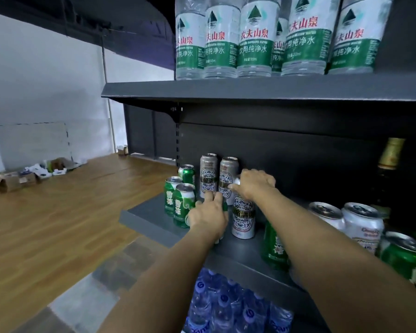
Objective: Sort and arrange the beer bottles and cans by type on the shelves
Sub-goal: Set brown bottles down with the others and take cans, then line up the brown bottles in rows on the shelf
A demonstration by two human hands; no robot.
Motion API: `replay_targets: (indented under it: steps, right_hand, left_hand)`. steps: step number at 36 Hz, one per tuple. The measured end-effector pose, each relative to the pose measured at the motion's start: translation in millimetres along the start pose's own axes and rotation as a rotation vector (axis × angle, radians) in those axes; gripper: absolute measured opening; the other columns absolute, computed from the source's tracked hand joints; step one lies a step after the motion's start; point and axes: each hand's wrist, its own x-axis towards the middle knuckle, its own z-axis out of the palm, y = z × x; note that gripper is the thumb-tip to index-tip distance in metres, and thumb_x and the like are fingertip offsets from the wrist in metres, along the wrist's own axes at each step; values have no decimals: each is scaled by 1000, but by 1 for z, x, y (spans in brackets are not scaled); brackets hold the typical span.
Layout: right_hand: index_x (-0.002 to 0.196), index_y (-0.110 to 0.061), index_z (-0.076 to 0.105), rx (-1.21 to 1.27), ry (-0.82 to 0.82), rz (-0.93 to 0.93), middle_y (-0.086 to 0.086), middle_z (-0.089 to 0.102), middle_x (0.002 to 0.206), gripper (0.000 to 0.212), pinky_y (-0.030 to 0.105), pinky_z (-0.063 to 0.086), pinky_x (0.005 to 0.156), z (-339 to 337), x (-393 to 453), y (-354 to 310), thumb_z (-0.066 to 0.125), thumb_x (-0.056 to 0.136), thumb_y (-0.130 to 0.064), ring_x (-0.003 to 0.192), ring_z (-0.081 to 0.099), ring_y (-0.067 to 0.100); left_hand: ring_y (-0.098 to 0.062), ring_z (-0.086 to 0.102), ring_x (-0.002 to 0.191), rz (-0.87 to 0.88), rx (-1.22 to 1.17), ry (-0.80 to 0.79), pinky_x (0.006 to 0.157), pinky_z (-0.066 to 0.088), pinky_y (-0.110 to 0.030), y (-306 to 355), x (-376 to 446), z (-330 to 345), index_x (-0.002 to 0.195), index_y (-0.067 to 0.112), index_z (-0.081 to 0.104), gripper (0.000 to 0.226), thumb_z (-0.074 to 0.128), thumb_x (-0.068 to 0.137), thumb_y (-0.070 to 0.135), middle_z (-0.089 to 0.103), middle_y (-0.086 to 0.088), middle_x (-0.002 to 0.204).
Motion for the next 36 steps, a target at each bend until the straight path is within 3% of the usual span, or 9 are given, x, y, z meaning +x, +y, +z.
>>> replay_targets:
  steps: [3,7,12,17,25,36]
  right_hand:
    - [147,-11,29,-19,11,58,12,33,150,71,41,34,103,6,-8,-9,43,95,-57,135,33,30]
    - [143,-12,33,-43,254,49,10,35,147,57,41,33,102,6,-30,-21,40,99,-47,131,36,29]
    - [133,-15,45,-84,384,24,7,44,139,42,41,30,102,13,-73,-28,42,98,-39,124,40,27]
    - [134,-15,44,-114,360,110,7,43,139,43,40,30,101,23,-129,-12,41,98,-37,124,40,27]
    - [134,-17,43,-154,224,415,7,46,136,42,42,26,104,32,-255,62,40,98,-37,126,40,27]
    - [140,-13,36,-107,-41,892,11,39,144,49,43,26,110,42,-501,204,40,99,-40,135,33,31]
  left_hand:
    - [-32,44,123,51,7,-7,83,49,-46,-7,-3,-1,141,18,28,52,44,98,42,32,-7,141]
    - [-34,35,132,141,29,-4,97,41,-45,-21,-10,-7,144,17,24,55,38,99,47,30,-10,147]
    - [-28,32,135,325,63,244,112,25,-41,-44,-28,-7,140,15,36,48,37,98,40,40,-9,145]
    - [-27,39,128,495,-32,296,110,25,-38,-32,-62,-12,134,12,45,44,44,96,35,46,-8,136]
    - [-26,42,125,739,-140,169,106,28,-35,56,-137,-10,135,9,45,45,45,97,32,49,-9,135]
    - [-22,14,148,969,-193,-164,120,11,-36,213,-330,28,151,16,25,57,31,102,44,20,-4,160]
